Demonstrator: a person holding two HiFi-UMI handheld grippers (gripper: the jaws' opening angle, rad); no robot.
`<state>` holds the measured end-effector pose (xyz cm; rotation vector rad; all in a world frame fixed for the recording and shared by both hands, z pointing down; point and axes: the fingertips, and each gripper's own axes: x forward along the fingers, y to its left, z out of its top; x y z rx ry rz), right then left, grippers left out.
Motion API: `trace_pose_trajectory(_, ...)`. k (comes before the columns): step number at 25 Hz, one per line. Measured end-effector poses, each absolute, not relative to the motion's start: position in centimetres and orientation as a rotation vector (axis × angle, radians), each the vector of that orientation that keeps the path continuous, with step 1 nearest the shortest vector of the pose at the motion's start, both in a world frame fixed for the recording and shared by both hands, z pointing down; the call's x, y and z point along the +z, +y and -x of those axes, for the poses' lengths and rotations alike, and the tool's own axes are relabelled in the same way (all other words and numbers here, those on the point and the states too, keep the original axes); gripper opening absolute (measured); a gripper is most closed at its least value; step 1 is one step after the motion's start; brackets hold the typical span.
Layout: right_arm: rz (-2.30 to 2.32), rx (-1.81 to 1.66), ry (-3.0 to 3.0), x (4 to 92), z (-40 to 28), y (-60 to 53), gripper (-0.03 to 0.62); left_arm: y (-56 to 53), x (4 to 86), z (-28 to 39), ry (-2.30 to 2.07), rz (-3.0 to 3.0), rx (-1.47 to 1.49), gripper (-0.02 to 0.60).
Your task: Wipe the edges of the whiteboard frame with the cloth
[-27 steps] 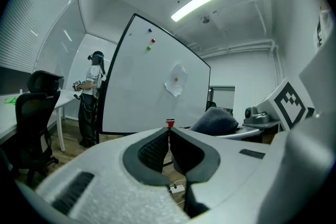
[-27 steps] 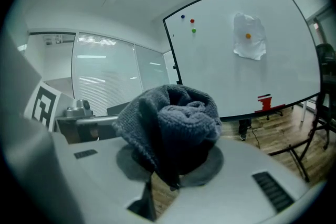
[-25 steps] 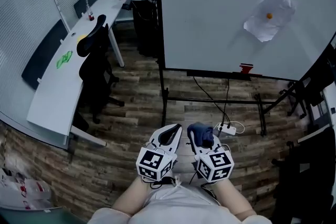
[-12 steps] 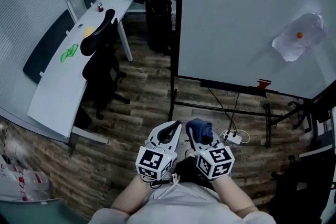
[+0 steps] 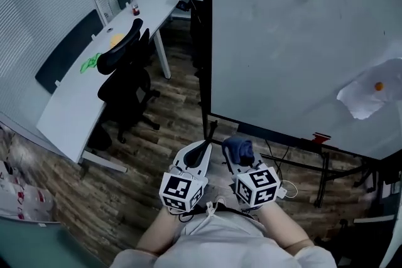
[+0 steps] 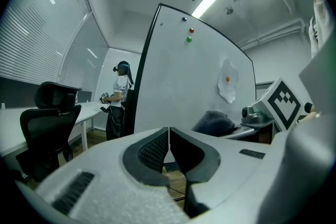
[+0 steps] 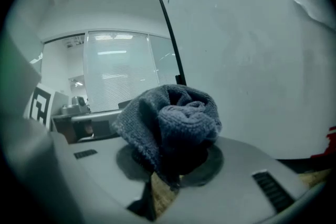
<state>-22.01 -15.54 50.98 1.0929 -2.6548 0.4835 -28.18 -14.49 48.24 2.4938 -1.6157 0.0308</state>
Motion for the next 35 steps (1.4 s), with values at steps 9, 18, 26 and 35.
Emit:
trace_pose_trajectory(9, -1.012, 0.533, -2.633, 53.1, 23.8, -21.5, 0.075, -18.8, 51.5, 30.5, -1.685, -2.419, 0.151, 0.023)
trace_pose_trajectory(18, -0.951, 0.635, -2.54, 57.6, 30.3, -25.3, 0.075, -23.0, 52.9, 36.8, -1.679, -2.374, 0.155, 0.023)
trace_pose_trajectory(26, -0.977, 0.665, -2.425, 61.9, 33.5, -28.4, 0.075, -24.6, 55.8, 40.2, -1.628, -2.32, 0.2, 0.023)
trace_pose_trajectory(35, -1.037, 0.604, -2.291, 66.3, 32.7, -31.6, 0.075, -25.6, 57.2, 40.0, -1.567, -2.342, 0.256, 0.023)
